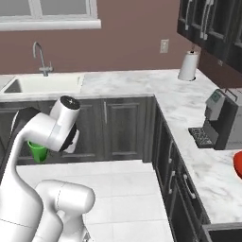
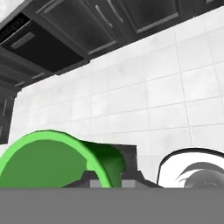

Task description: Pick the cup and bowl from the counter and place them on the counter next to the sink.

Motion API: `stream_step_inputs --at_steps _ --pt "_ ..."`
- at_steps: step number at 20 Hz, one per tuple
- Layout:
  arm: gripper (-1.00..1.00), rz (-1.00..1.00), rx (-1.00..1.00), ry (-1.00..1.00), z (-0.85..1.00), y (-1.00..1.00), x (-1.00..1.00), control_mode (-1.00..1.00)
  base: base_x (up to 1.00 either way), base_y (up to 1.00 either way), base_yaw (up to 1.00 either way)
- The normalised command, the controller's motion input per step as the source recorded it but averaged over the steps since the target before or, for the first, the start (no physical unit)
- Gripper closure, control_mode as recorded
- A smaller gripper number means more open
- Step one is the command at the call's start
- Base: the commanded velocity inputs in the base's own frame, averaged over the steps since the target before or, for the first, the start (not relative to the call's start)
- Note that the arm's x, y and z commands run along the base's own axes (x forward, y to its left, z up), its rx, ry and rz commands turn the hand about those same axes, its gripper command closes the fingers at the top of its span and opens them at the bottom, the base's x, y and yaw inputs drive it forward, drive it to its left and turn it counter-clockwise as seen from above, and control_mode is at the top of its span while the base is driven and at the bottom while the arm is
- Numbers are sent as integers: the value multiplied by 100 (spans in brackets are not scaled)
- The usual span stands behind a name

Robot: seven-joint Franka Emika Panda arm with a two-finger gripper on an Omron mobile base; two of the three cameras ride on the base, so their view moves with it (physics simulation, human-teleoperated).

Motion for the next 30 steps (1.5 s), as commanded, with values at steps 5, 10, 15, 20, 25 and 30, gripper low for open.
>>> stream_step_inputs --at_steps 5,10,15,20,25,30 --pt "100 0 0 0 0 0 0 100 100 -9 12" --pt "100 0 0 0 0 0 0 100 100 -16 14" --pt "100 0 0 0 0 0 0 100 100 -28 14" --pt "100 0 0 0 0 0 0 100 99 -29 13" --pt "100 0 0 0 0 0 0 100 81 0 8" --pt "100 0 0 0 0 0 0 100 77 0 3"
